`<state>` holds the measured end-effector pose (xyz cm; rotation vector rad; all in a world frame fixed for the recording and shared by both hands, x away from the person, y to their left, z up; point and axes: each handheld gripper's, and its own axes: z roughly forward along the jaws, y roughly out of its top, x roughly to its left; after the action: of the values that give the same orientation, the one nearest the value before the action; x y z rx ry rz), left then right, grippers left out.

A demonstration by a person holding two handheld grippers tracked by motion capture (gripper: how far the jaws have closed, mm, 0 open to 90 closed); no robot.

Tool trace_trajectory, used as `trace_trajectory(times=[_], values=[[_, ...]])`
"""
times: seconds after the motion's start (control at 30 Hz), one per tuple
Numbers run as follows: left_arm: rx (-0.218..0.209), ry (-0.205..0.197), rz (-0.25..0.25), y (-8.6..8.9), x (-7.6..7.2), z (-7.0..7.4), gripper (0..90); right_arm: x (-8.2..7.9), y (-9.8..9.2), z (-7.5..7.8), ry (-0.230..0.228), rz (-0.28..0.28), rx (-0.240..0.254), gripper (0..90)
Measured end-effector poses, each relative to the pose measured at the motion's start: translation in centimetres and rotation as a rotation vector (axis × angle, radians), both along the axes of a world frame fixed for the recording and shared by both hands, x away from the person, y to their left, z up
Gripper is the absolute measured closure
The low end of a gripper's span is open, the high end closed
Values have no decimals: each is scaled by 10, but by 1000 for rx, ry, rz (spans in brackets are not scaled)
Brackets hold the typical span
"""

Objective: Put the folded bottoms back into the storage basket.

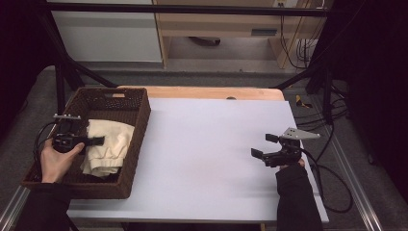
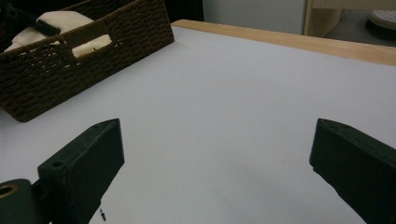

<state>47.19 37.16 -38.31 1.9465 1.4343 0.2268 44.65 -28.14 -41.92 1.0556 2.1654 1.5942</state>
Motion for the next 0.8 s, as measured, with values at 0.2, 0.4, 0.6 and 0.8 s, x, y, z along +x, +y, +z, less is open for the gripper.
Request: trace_trajectory(times=[0.2,0.4,0.6,0.8], values=[[47,-27,7,4,-1,-6,685,0,0,0,0,0,0,32],[100,-28,34,10,-1,-11,628,0,0,0,0,0,0,32],[127,-20,138,19,-1,-13,232,0,0,0,0,0,0,32],[114,-88,178,22,-8,-1,52,0,0,0,0,0,1,32]])
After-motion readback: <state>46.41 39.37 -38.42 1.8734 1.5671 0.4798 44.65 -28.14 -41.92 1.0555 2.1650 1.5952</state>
